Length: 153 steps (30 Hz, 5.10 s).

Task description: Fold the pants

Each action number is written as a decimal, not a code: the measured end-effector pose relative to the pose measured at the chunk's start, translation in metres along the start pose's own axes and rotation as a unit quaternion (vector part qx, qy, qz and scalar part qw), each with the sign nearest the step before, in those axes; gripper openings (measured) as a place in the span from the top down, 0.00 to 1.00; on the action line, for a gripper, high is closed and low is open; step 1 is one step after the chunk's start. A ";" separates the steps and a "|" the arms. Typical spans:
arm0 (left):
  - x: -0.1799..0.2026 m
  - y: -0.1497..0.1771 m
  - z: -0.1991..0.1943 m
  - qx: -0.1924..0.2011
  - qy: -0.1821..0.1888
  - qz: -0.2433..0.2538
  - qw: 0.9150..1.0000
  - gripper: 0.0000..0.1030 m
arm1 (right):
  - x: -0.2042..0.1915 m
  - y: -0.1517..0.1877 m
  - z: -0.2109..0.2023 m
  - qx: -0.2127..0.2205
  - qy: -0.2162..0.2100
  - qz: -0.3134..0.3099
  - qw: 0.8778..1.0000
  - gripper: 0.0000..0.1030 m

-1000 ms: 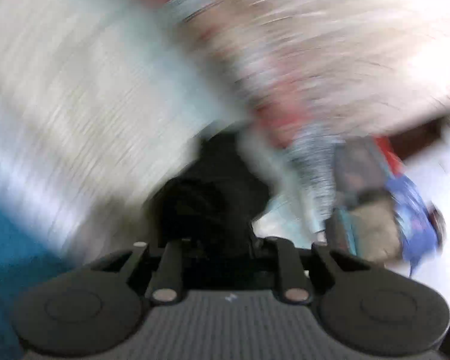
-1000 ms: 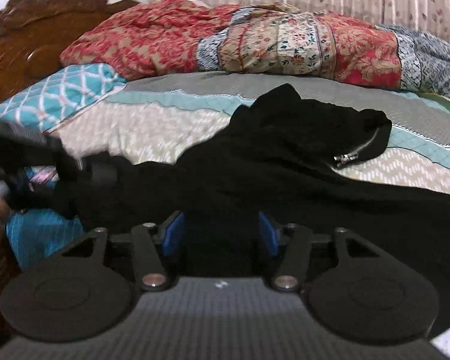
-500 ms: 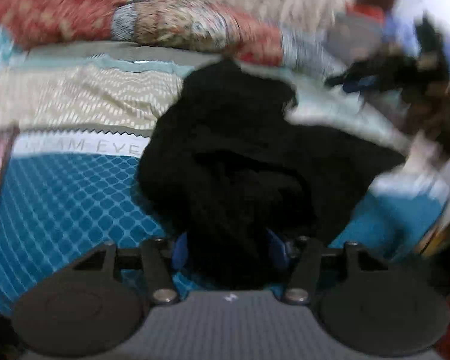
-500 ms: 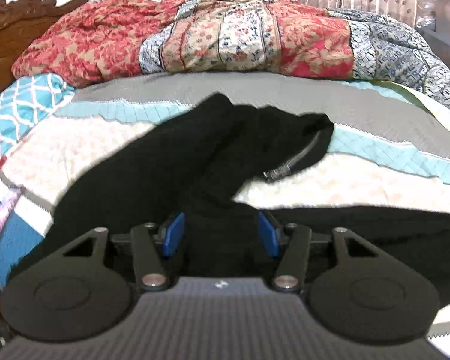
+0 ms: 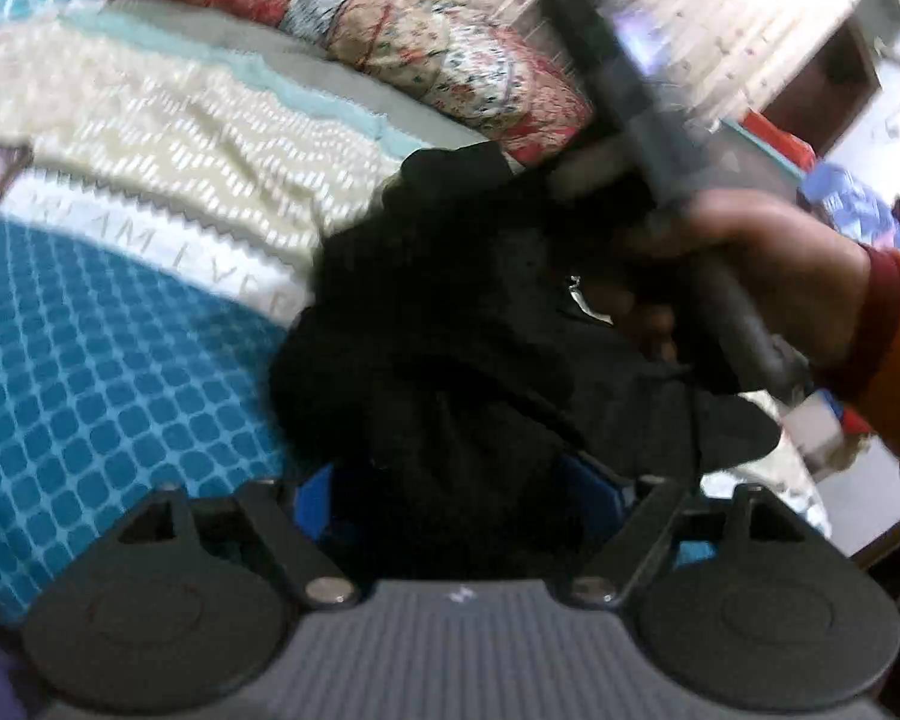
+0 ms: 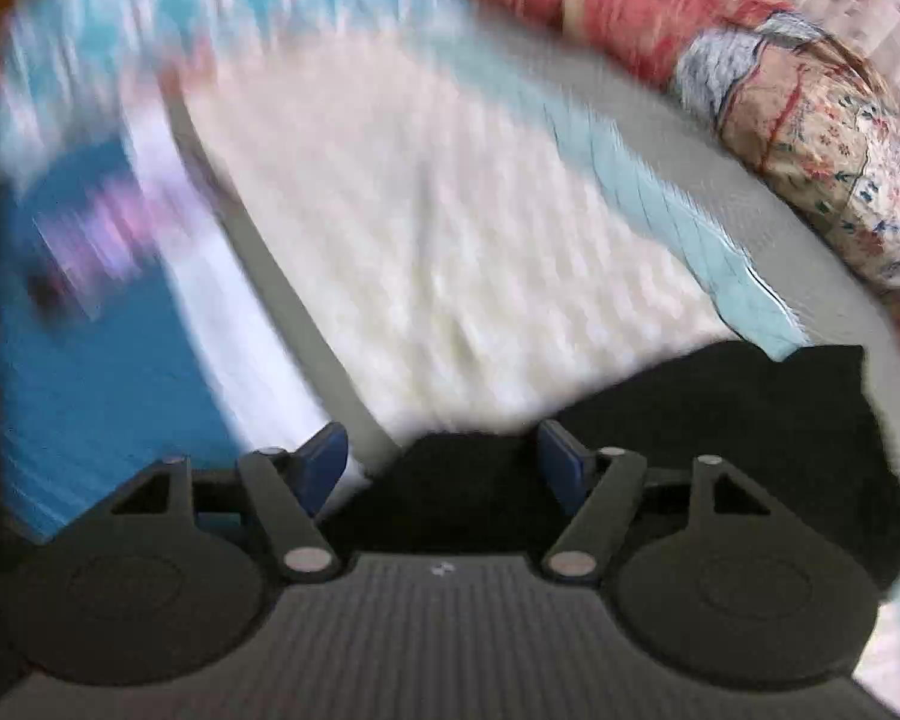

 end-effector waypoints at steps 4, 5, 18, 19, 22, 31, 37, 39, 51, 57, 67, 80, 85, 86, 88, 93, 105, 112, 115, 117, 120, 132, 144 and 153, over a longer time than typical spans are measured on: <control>-0.003 -0.001 0.001 -0.002 0.019 -0.008 1.000 0.35 | 0.023 0.026 -0.011 0.016 -0.024 0.062 0.998 0.85; -0.004 -0.002 0.005 -0.001 0.021 -0.005 1.000 0.51 | 0.027 0.025 -0.017 0.030 -0.036 0.088 0.995 0.87; -0.029 -0.101 -0.016 0.124 -0.086 0.028 0.988 0.85 | 0.102 -0.120 -0.119 0.456 -0.219 0.298 0.809 0.97; -0.035 -0.095 -0.005 0.101 -0.112 0.027 0.988 0.85 | 0.101 -0.123 -0.092 0.424 -0.212 0.312 0.823 0.95; -0.059 -0.063 0.023 0.014 -0.158 0.006 0.987 0.79 | 0.097 -0.114 -0.026 0.323 -0.151 0.317 0.879 0.93; -0.085 -0.081 -0.020 0.047 -0.042 -0.127 0.990 0.23 | 0.093 -0.007 -0.073 0.312 -0.129 0.304 0.891 0.84; -0.087 -0.086 0.019 -0.030 0.002 -0.197 0.980 0.08 | 0.113 0.143 -0.114 0.317 -0.065 0.401 0.857 0.83; -0.082 -0.083 0.038 -0.063 -0.002 -0.204 0.977 0.08 | 0.128 0.203 -0.130 0.313 -0.026 0.450 0.836 0.83; -0.090 -0.062 0.066 -0.135 -0.025 -0.309 0.941 0.80 | 0.268 0.515 -0.240 0.344 0.208 0.684 0.608 0.53; -0.076 -0.065 0.032 -0.102 -0.098 -0.261 0.955 0.87 | 0.326 0.513 -0.197 0.375 0.131 0.726 0.561 0.55; -0.063 -0.041 -0.001 -0.108 -0.184 -0.198 0.957 0.84 | 0.320 0.524 -0.230 0.295 0.272 0.664 0.631 0.92; -0.098 -0.108 -0.028 -0.001 -0.214 -0.152 0.965 0.34 | 0.289 0.446 -0.261 0.390 0.186 0.597 0.676 0.70; -0.082 -0.129 0.060 -0.018 -0.167 -0.147 0.975 0.19 | 0.300 0.307 -0.164 0.389 -0.036 0.573 0.721 0.70; -0.079 -0.128 0.077 -0.024 -0.165 -0.143 0.976 0.17 | 0.303 0.285 -0.142 0.378 -0.063 0.568 0.728 0.70; -0.079 -0.129 0.104 -0.029 -0.191 -0.135 0.972 0.14 | 0.308 0.253 -0.104 0.348 -0.072 0.566 0.744 0.69; -0.097 -0.124 0.139 -0.045 -0.216 -0.163 0.962 0.30 | 0.332 0.233 -0.043 0.337 -0.121 0.623 0.696 0.68; -0.087 -0.145 0.109 -0.057 -0.148 -0.192 0.968 0.86 | 0.393 0.268 -0.252 0.242 0.407 0.169 0.865 0.94; -0.079 -0.141 0.113 -0.063 -0.169 -0.146 0.973 0.73 | 0.381 0.429 -0.239 0.044 0.467 0.104 0.877 0.64; -0.077 -0.143 0.113 -0.055 -0.183 -0.119 0.974 0.59 | 0.360 0.480 -0.208 0.005 0.403 0.172 0.899 0.51; -0.075 -0.149 0.109 -0.047 -0.196 -0.096 0.975 0.46 | 0.346 0.489 -0.200 -0.002 0.391 0.200 0.898 0.51; -0.074 -0.166 0.099 -0.010 -0.234 -0.031 0.972 0.41 | 0.339 0.502 -0.218 0.018 0.379 0.259 0.888 0.51; -0.030 -0.188 0.168 0.002 -0.252 0.242 0.937 0.18 | 0.445 0.382 -0.202 0.259 0.106 0.650 0.706 0.48; -0.008 -0.167 0.149 0.013 -0.247 0.280 0.927 0.90 | 0.494 0.362 -0.132 0.152 0.201 0.676 0.693 0.93; 0.030 -0.169 0.052 0.114 -0.217 0.221 0.944 0.90 | 0.452 0.387 -0.262 0.406 0.119 0.651 0.630 0.93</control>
Point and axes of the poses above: each gripper's, at about its wrist camera, not at the fingertips, and z roughly the way its jaws point, x to its right, y to its underside, the point moved 10 cm from there along z, roughly the way its jaws point, and after that the axes turned 13 degrees about -y, right-handed, at the moved point
